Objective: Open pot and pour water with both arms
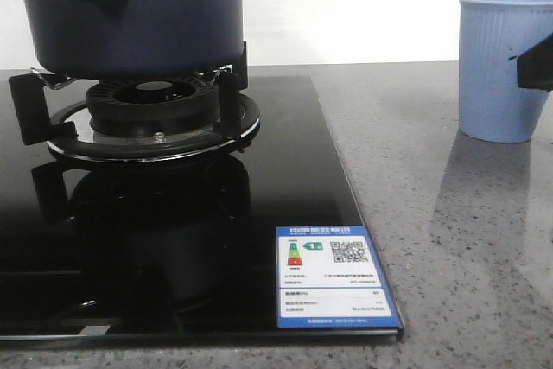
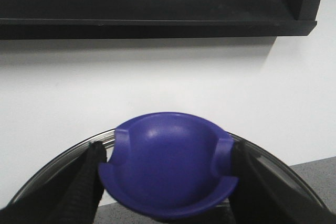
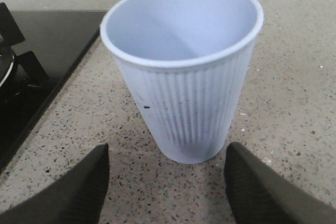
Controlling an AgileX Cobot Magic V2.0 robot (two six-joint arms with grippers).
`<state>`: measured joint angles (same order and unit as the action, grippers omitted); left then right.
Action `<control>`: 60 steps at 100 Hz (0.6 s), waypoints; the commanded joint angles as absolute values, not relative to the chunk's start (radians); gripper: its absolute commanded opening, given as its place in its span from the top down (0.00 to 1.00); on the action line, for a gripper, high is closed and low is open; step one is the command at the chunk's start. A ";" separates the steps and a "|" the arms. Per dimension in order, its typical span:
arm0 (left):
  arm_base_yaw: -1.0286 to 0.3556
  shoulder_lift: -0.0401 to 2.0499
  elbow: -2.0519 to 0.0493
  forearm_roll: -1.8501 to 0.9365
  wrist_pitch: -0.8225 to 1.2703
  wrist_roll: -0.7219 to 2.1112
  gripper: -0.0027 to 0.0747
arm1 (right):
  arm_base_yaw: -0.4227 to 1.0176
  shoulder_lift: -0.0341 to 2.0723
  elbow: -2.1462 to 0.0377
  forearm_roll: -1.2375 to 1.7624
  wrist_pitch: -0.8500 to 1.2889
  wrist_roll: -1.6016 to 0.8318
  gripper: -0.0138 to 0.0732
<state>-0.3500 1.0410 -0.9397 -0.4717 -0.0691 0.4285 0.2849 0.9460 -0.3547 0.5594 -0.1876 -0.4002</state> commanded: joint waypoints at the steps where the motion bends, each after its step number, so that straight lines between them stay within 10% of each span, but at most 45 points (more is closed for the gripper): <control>1: -0.347 1.016 -0.977 -0.468 -0.165 0.429 0.53 | 0.287 0.944 -0.378 0.554 -0.273 -0.411 0.35; 60: -0.347 1.016 -0.977 -0.468 -0.169 0.429 0.53 | 0.287 0.896 -0.378 0.564 -0.241 -0.392 0.35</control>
<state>-0.3500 1.0410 -0.9397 -0.4717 -0.0691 0.4285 0.2849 0.9033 -0.3542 0.5609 -0.1742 -0.3963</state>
